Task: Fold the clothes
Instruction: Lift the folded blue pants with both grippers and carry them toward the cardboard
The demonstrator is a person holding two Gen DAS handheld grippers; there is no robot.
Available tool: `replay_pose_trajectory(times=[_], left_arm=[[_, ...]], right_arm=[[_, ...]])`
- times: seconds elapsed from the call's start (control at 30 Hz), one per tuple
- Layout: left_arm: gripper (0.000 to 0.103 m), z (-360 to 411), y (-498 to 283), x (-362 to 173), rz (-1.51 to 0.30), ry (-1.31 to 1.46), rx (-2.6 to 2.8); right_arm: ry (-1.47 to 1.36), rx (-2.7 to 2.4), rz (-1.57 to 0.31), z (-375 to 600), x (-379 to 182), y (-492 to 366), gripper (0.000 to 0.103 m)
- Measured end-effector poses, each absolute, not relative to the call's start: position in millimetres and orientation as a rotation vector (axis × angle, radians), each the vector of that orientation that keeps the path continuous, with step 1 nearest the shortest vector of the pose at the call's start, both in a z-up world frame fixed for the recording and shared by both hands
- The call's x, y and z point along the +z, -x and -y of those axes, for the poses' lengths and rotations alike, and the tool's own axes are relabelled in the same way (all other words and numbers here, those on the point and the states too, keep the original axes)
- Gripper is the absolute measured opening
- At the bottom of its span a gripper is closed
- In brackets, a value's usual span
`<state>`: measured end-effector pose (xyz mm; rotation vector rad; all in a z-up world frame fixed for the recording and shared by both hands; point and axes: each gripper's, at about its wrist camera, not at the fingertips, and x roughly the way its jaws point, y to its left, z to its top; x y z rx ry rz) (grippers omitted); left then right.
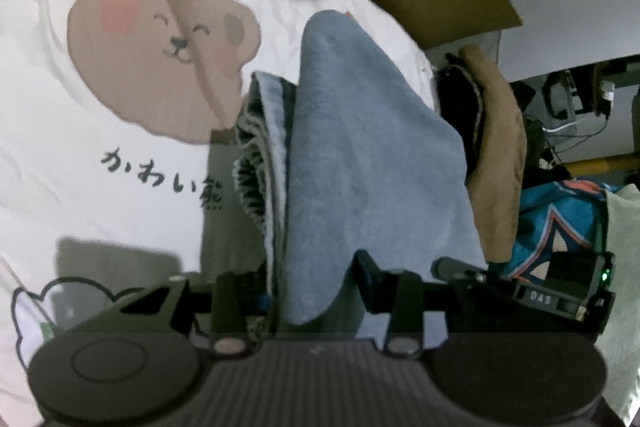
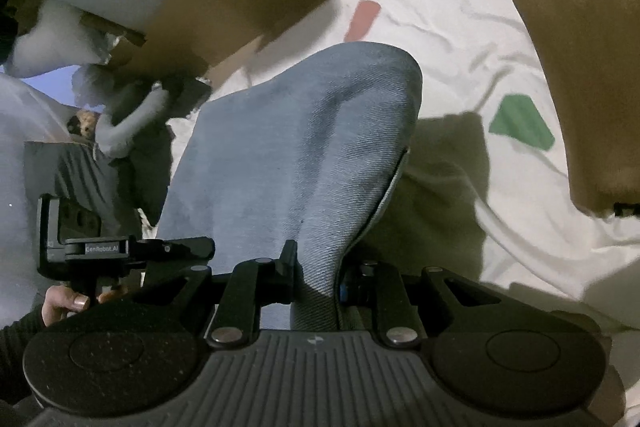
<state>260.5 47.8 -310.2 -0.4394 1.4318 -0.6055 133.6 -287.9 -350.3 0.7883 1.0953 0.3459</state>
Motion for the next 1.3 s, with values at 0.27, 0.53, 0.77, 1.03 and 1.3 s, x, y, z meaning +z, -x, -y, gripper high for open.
replay_pose_trajectory(times=[0.27, 0.53, 0.77, 1.03, 1.3], left_arm=[[0.042, -38.8, -270.3, -246.1, -1.385, 0.383, -0.612], [0.041, -22.8, -273.7, -177.5, -1.335, 0.371, -0.629], [0.041, -8.0, -270.5, -116.8, -1.285, 0.352, -0.660], [0.041, 10.9, -271.4, -42.1, -1.241, 0.316, -0.695], [0.041, 21.5, -263.4, 13.4, -1.182, 0.306, -0.738]], right_arm=[[-0.763, 0.352, -1.068, 292.3, -293.1, -148.1, 0.019], [-0.716, 0.359, -1.015, 302.4, -217.7, -150.1, 0.019], [-0.688, 0.336, -0.980, 314.1, -152.2, -145.6, 0.019], [-0.645, 0.309, -0.931, 324.8, -62.7, -139.2, 0.019], [-0.626, 0.280, -0.838, 332.8, 1.6, -115.2, 0.019]])
